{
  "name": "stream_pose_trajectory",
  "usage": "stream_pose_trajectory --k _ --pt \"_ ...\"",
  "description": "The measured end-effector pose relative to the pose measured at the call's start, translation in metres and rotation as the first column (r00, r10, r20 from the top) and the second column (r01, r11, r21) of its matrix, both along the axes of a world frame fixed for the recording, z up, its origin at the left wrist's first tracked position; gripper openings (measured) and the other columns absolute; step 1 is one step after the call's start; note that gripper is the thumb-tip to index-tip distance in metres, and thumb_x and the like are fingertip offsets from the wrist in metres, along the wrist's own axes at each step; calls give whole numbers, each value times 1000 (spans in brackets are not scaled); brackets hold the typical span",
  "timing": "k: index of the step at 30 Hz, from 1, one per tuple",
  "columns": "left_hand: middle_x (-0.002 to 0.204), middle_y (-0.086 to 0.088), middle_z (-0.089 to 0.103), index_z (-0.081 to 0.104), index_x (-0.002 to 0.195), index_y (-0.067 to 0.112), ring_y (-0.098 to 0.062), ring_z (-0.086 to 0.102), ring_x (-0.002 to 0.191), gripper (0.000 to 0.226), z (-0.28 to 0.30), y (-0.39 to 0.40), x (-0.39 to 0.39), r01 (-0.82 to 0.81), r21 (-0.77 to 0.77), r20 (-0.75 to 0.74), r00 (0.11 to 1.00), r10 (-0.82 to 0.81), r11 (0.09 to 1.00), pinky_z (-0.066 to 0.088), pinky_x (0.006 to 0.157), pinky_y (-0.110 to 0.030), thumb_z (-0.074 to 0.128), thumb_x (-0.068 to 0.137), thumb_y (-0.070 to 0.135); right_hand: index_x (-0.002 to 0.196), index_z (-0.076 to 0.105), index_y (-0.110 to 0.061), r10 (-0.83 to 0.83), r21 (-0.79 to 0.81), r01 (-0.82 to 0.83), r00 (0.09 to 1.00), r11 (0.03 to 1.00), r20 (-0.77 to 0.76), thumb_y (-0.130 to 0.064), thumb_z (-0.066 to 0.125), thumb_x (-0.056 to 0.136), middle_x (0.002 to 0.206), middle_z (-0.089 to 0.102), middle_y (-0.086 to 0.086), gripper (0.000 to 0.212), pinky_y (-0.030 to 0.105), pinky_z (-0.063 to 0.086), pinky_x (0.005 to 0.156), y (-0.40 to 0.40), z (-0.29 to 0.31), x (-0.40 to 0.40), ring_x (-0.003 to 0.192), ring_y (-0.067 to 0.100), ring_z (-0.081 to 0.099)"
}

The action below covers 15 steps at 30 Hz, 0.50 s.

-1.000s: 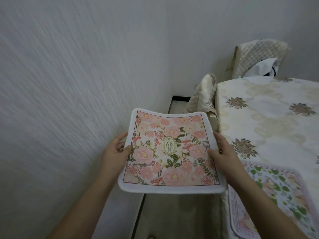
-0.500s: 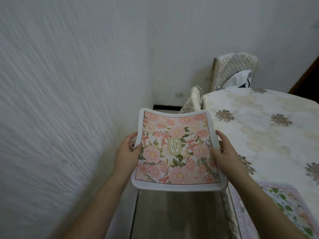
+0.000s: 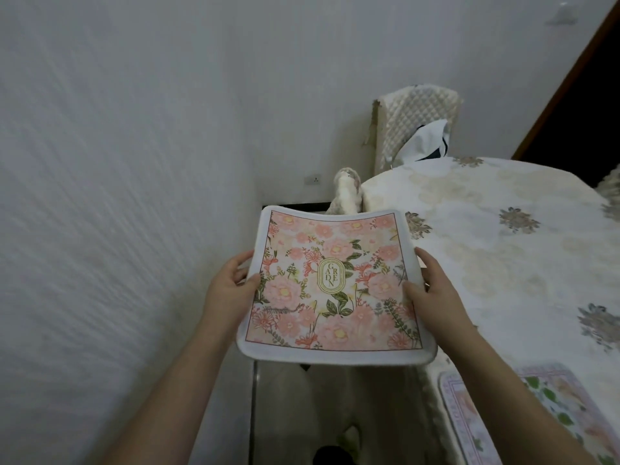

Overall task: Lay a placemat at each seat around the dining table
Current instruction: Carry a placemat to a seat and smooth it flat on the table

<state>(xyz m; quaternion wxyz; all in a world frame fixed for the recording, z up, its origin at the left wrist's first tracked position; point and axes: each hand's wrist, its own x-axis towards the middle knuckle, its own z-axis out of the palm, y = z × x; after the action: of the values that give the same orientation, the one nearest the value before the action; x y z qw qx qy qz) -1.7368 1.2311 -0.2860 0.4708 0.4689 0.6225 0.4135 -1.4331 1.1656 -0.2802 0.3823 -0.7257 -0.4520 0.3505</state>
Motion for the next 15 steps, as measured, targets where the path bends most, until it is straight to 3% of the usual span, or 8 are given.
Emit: stream_pose_trajectory --k 3,8,15 --pt "106 4 71 58 133 29 -17 73 88 41 -1 38 22 13 -23 10 1000 -12 1000 62 66 -40 59 97 9 147 29 -39 -50 14 50 999 999 -18 -17 50 97 120 61 -9 59 31 57 66 29 -6 17 91 9 67" --pt "115 0 71 56 135 28 -18 73 93 42 5 94 62 75 -12 -8 997 -75 997 62 73 -47 59 98 10 148 29 -39 -117 8 118 991 993 -58 -15 51 97 109 59 -18 61 26 53 62 70 -6 50 87 6 66" --pt "111 1 71 54 136 31 -15 75 79 42 12 162 118 154 -32 -4 988 -154 988 62 61 -41 59 98 12 148 30 -37 -211 1 212 974 977 -75 -14 52 96 114 60 -6 61 25 49 61 115 -8 103 89 8 64"
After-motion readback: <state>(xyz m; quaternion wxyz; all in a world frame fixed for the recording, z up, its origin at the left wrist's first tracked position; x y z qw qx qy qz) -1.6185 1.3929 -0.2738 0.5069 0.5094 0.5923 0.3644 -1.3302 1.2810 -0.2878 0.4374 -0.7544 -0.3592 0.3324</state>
